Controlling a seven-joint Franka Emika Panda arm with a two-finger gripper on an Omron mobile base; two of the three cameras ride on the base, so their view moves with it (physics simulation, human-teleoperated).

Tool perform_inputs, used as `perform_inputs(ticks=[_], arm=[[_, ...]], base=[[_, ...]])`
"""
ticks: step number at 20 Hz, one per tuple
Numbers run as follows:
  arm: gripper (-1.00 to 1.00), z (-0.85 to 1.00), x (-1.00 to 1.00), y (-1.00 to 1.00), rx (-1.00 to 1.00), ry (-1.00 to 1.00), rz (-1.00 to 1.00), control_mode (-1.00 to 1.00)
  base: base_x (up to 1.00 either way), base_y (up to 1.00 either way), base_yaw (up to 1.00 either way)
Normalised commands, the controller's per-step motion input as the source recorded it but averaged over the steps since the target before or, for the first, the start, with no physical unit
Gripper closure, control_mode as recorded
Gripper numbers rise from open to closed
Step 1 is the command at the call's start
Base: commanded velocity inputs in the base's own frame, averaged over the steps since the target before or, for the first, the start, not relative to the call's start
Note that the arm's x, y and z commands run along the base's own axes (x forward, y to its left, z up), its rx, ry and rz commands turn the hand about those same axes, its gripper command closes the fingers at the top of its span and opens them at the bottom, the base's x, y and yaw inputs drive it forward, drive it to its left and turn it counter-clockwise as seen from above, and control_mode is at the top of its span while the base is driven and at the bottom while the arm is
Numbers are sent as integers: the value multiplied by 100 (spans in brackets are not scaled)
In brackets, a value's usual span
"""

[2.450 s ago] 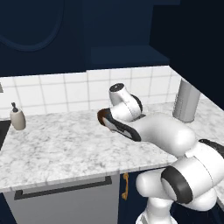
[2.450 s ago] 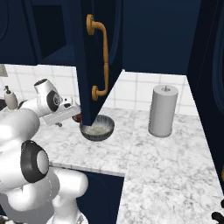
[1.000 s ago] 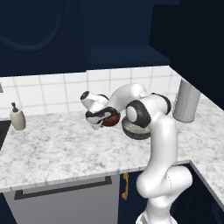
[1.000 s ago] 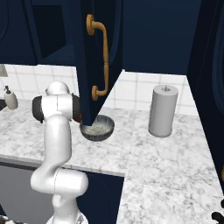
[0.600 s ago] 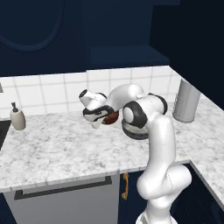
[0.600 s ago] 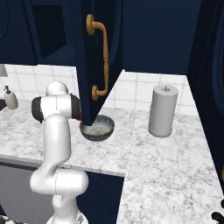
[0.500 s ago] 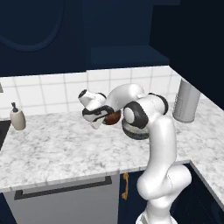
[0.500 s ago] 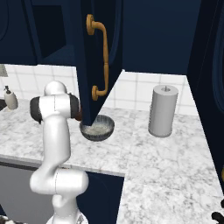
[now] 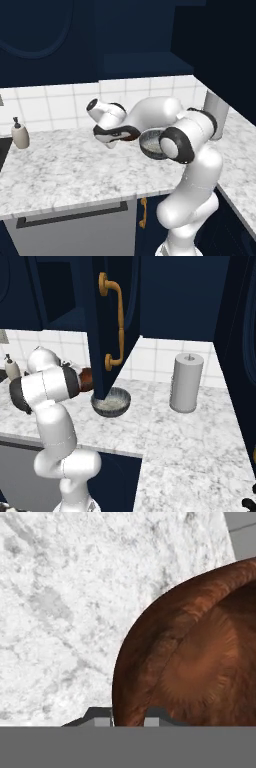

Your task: Pick up the bowls on the counter and stack them on top of one another in the open cabinet. Place the smaller bowl on top of the larger bowl.

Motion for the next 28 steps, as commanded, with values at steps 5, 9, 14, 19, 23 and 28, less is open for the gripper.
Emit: perform_inputs(ticks=[5,9,14,19,23,28], arm=[[100,41,-73,-79,8,11,0,-100],[100,-1,-14,-100,5,19,0,-100],[100,-32,43,-65,0,14,0,-100],[-100,-50,3,-3,-1,9,0,-100],[-100,0,0,4,0,0,0,-100],[-100,20,-2,0,0,-2,0,-100]], base=[[0,0,0],[0,0,0],[0,0,0],[0,0,0],[0,0,0],[0,0,0]])
